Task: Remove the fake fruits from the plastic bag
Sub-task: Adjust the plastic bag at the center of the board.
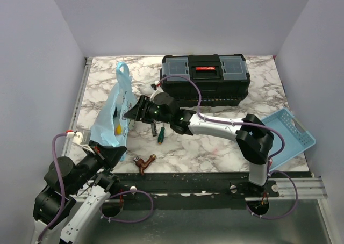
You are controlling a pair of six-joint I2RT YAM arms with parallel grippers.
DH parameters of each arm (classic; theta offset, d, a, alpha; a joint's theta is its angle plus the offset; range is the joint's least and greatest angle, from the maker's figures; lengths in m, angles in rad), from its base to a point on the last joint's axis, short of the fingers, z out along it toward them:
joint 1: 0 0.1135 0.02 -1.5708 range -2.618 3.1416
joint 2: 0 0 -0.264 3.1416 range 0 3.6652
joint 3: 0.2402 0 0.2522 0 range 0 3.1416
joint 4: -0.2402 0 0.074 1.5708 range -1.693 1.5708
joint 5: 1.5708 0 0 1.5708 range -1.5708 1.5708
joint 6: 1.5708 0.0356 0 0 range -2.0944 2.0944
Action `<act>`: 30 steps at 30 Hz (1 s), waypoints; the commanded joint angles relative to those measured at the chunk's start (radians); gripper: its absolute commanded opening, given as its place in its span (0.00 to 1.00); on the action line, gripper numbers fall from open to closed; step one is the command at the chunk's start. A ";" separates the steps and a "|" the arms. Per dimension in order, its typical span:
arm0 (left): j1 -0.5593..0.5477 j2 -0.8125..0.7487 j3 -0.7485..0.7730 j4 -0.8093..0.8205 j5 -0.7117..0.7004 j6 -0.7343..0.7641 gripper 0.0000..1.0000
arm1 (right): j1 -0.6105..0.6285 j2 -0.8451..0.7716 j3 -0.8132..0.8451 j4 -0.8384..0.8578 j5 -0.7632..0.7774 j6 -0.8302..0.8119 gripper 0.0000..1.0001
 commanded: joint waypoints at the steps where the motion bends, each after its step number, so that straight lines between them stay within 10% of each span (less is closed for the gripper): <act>1: -0.008 0.017 -0.018 -0.018 0.042 -0.011 0.00 | 0.021 0.003 0.048 0.003 0.003 -0.025 0.58; 8: -0.014 0.023 -0.023 -0.021 0.027 -0.017 0.00 | 0.049 0.018 0.056 0.030 0.015 -0.030 0.63; 13: -0.014 0.014 -0.007 -0.050 -0.028 -0.013 0.01 | 0.054 0.033 0.045 0.008 0.054 -0.036 0.32; 17: -0.014 0.042 0.054 -0.081 -0.070 0.036 0.37 | 0.053 -0.039 -0.038 0.016 0.151 -0.088 0.04; 21: -0.014 0.099 0.145 -0.093 -0.129 0.123 0.74 | 0.053 -0.109 -0.086 0.013 0.172 -0.183 0.01; 30: -0.014 0.444 0.305 -0.099 -0.494 0.296 0.87 | 0.053 -0.169 -0.178 0.070 0.131 -0.182 0.01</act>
